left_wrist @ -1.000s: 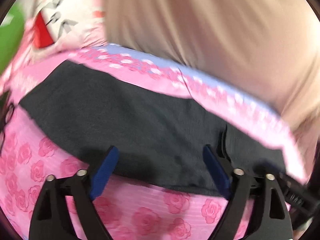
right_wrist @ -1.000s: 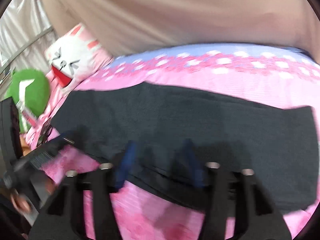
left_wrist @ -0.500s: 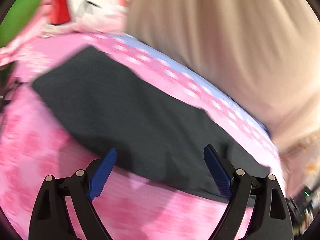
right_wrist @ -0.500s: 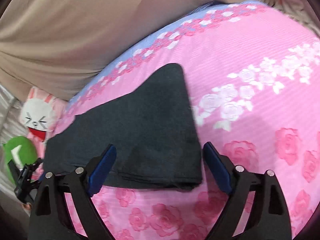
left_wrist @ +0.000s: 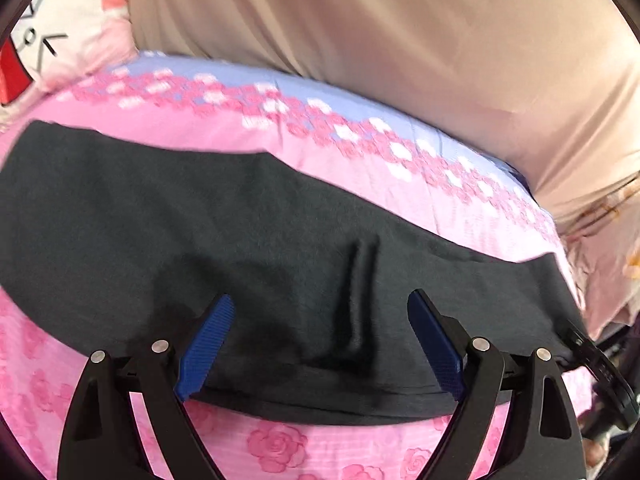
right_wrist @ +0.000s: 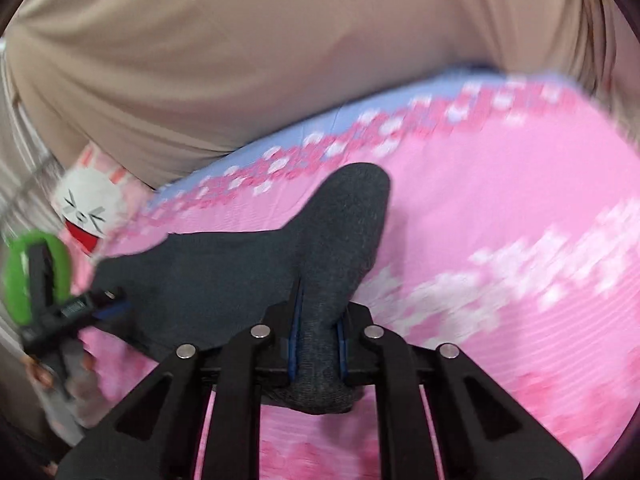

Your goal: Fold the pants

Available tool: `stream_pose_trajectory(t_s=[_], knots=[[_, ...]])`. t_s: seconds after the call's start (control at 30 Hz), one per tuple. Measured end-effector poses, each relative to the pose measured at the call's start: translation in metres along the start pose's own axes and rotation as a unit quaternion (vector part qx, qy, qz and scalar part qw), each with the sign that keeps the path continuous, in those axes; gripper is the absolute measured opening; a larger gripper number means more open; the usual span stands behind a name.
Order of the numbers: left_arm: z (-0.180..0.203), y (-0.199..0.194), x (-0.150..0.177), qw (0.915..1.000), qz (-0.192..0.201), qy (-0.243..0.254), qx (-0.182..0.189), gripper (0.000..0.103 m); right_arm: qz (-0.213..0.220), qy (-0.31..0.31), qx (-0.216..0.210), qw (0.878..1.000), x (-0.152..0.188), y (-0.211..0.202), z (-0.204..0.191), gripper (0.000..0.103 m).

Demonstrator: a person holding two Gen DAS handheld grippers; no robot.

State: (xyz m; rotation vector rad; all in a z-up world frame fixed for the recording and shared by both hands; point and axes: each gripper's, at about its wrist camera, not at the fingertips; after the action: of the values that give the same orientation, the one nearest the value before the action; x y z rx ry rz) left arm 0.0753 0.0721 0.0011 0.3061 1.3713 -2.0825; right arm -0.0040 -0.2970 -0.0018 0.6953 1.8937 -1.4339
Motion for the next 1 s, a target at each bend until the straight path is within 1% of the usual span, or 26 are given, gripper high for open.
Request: stream_pose_trajectory(t_s=[0.07, 0.13, 0.2, 0.23, 0.37, 0.4, 0.43, 0.47, 0.5, 0.53, 0.57, 0.6, 0.63, 0.67, 0.73, 0.77, 0.8, 0.87, 0.9, 0.93, 0.97, 1.0], knots=[[-0.004, -0.008, -0.004, 0.9999, 0.011, -0.006, -0.007, 0.086, -0.012, -0.017, 0.016, 1.0, 0.003, -0.002, 0.006, 0.011], [-0.005, -0.013, -0.006, 0.9998, 0.015, -0.003, -0.009, 0.086, -0.016, -0.011, 0.024, 1.0, 0.008, -0.008, 0.018, 0.01], [-0.004, -0.016, -0.005, 0.9997, 0.019, 0.007, -0.016, 0.086, -0.015, 0.007, 0.037, 0.999, 0.015, -0.021, 0.039, 0.01], [-0.003, -0.016, -0.003, 0.9995, 0.02, 0.012, -0.02, 0.086, -0.013, 0.017, 0.05, 0.998, 0.019, -0.028, 0.05, 0.01], [-0.002, -0.006, 0.008, 0.9997, 0.001, 0.018, -0.015, 0.086, -0.013, 0.063, 0.097, 0.993, 0.042, -0.052, 0.089, 0.01], [-0.001, -0.001, 0.012, 0.9997, -0.006, 0.019, -0.015, 0.086, -0.032, 0.066, 0.1, 0.992, 0.048, -0.051, 0.097, 0.01], [0.0, 0.002, 0.014, 0.9997, -0.01, 0.019, -0.014, 0.086, -0.053, 0.069, 0.12, 0.989, 0.053, -0.047, 0.1, 0.011], [0.002, 0.007, 0.017, 0.9996, -0.016, 0.021, -0.012, 0.086, -0.055, 0.077, 0.166, 0.982, 0.054, -0.051, 0.097, 0.015], [0.004, 0.01, 0.02, 0.9995, -0.019, 0.022, -0.012, 0.086, -0.04, 0.081, 0.181, 0.979, 0.052, -0.056, 0.087, 0.018], [0.006, 0.014, 0.023, 0.9994, -0.021, 0.025, -0.013, 0.086, -0.022, 0.081, 0.164, 0.983, 0.048, -0.061, 0.077, 0.026], [0.007, 0.016, 0.025, 0.9993, -0.021, 0.026, -0.016, 0.086, 0.003, 0.075, 0.13, 0.989, 0.043, -0.064, 0.061, 0.037], [0.008, 0.018, 0.027, 0.9992, -0.021, 0.028, -0.02, 0.086, 0.036, 0.048, 0.086, 0.994, 0.035, -0.065, 0.031, 0.062], [0.009, 0.018, 0.028, 0.9992, -0.02, 0.028, -0.023, 0.086, 0.039, 0.025, 0.064, 0.997, 0.03, -0.06, 0.011, 0.068], [0.009, 0.018, 0.029, 0.9992, -0.019, 0.027, -0.023, 0.086, 0.024, -0.013, 0.025, 0.999, 0.025, -0.046, -0.018, 0.068], [0.006, 0.013, 0.03, 0.9993, -0.016, 0.026, -0.022, 0.086, -0.013, -0.06, -0.042, 0.997, 0.023, -0.013, -0.062, 0.065], [0.005, 0.01, 0.03, 0.9993, -0.014, 0.026, -0.023, 0.086, -0.032, -0.074, -0.061, 0.995, 0.024, 0.002, -0.077, 0.064], [0.003, 0.007, 0.03, 0.9993, -0.011, 0.027, -0.024, 0.086, -0.057, -0.092, -0.068, 0.992, 0.027, 0.022, -0.092, 0.06], [-0.005, -0.001, 0.028, 0.9993, -0.003, 0.027, -0.027, 0.086, -0.081, -0.107, -0.055, 0.989, 0.03, 0.047, -0.102, 0.059], [-0.009, -0.004, 0.027, 0.9993, -0.001, 0.026, -0.027, 0.086, -0.091, -0.105, -0.048, 0.989, 0.029, 0.059, -0.102, 0.056], [-0.014, -0.007, 0.025, 0.9993, 0.002, 0.024, -0.027, 0.086, -0.084, -0.1, -0.045, 0.99, 0.027, 0.065, -0.1, 0.052], [-0.018, -0.009, 0.024, 0.9994, 0.005, 0.023, -0.026, 0.086, -0.084, -0.098, -0.035, 0.991, 0.023, 0.07, -0.099, 0.044], [-0.021, -0.01, 0.023, 0.9995, 0.006, 0.022, -0.024, 0.086, -0.086, -0.097, -0.026, 0.991, 0.022, 0.074, -0.094, 0.013]])
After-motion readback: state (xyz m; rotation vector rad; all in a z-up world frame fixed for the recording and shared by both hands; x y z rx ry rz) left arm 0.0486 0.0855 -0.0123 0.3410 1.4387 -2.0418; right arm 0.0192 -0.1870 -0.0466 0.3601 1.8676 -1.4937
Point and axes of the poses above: each gripper's, at about its wrist camera, not at the fingertips, and y roughly the way its jaws point, z to its right, x to its underside, and after that the axes turned 14 degrees about -y, right-handed
